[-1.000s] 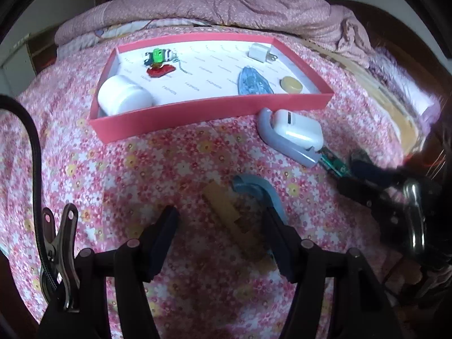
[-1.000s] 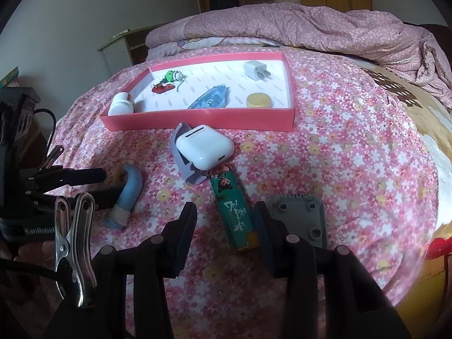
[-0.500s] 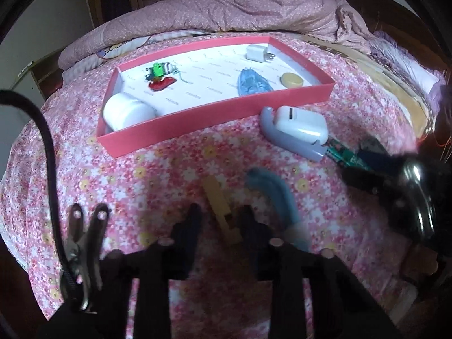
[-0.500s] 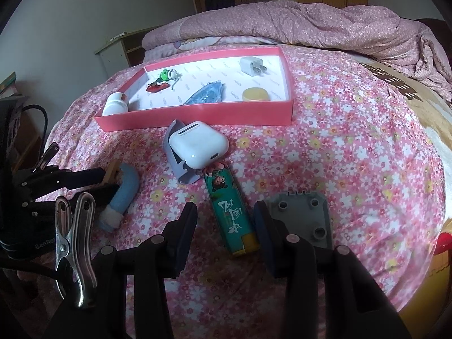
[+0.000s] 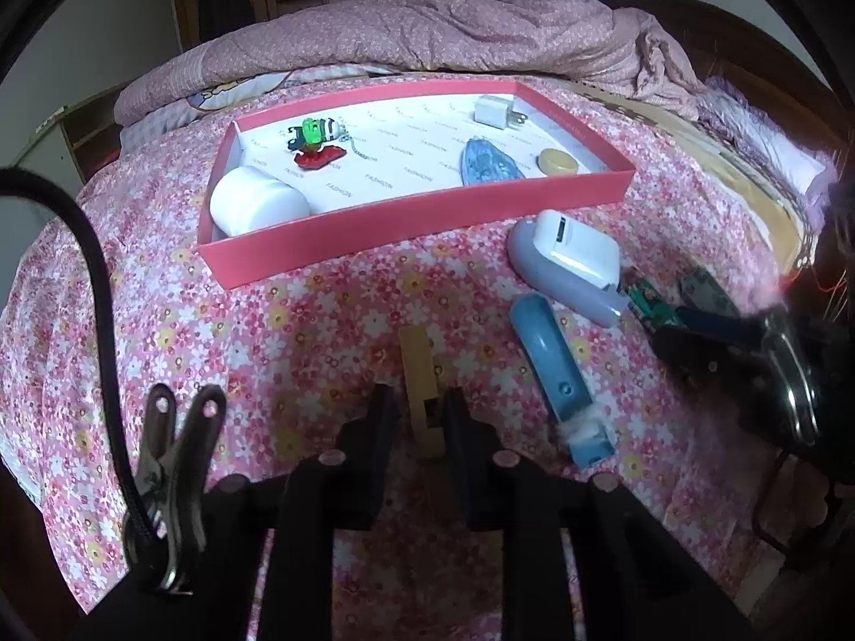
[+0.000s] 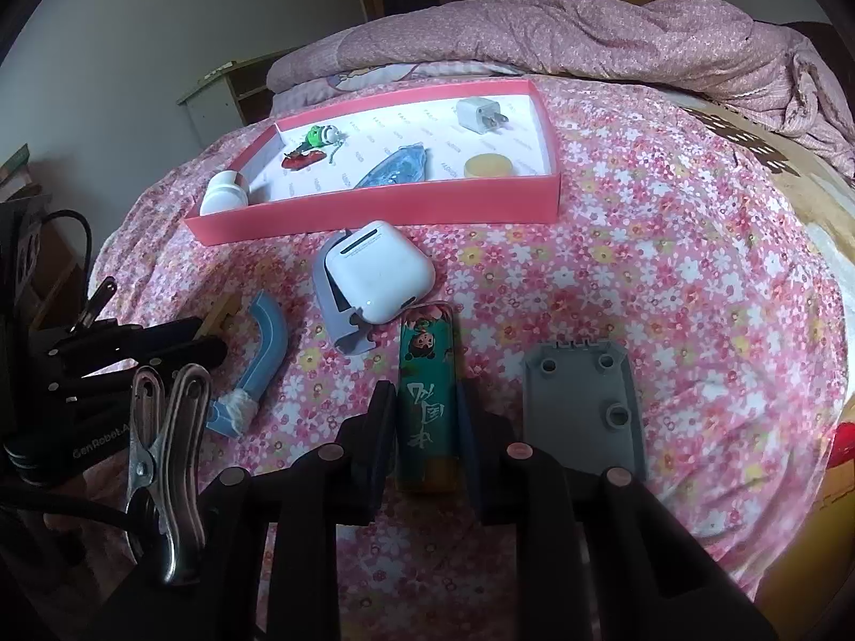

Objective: Organize rigid objects
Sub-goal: 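Grasp the beige wooden stick with the left gripper while the right grasps the green lighter, then carry the stick and lighter into the tray and open both grippers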

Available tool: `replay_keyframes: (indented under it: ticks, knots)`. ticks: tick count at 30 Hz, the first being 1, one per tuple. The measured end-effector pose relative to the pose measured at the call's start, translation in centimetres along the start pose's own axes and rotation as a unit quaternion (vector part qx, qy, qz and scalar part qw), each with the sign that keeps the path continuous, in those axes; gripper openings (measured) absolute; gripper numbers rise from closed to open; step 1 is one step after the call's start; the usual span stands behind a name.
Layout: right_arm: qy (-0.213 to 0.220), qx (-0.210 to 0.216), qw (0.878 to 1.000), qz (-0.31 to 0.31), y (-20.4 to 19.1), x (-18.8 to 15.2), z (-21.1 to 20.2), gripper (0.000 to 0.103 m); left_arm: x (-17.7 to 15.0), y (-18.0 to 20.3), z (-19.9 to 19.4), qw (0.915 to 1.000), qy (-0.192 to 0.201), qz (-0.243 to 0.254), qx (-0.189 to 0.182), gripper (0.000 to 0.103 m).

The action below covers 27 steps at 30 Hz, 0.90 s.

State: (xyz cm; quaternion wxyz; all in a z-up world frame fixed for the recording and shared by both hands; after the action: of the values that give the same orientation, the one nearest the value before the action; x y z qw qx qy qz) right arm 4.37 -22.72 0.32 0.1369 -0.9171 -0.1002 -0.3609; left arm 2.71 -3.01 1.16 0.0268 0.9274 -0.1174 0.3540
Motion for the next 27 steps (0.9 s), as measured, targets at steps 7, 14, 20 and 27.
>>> replay_keyframes:
  ticks: [7, 14, 20, 27]
  knots:
    - [0.004, -0.001, 1.000, -0.006, -0.3, -0.1, 0.0, 0.024, -0.2, -0.7, -0.7, 0.9993, 0.004, -0.025, -0.029, 0.011]
    - [-0.003, 0.039, 0.999, 0.037, 0.3, -0.2, -0.4, 0.024, 0.1, -1.0, -2.1, 0.9981, 0.023, -0.037, -0.043, 0.011]
    - [0.007, 0.047, 0.998, 0.039, 0.4, 0.2, -1.2, 0.024, 0.7, -1.7, -3.2, 0.9965, 0.038, -0.052, -0.054, 0.011]
    - [0.019, 0.047, 0.998, 0.034, -0.1, 1.1, -2.1, 0.024, 1.7, -2.6, -4.1, 0.9951, 0.053, -0.064, -0.053, 0.011]
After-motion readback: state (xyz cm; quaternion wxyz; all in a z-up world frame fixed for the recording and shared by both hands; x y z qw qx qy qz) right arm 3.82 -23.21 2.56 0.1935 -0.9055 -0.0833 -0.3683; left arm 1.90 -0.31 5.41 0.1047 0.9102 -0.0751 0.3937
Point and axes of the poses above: each gripper's, at about its wrist camera, not at the fingertips, and z roughly the way its jaws point, y to its right, x to its top, the point moved 1 cm from there along z, roughly the way its jaws point, and after that the axes turned 2 degrees about y, right-handed, at the moved point
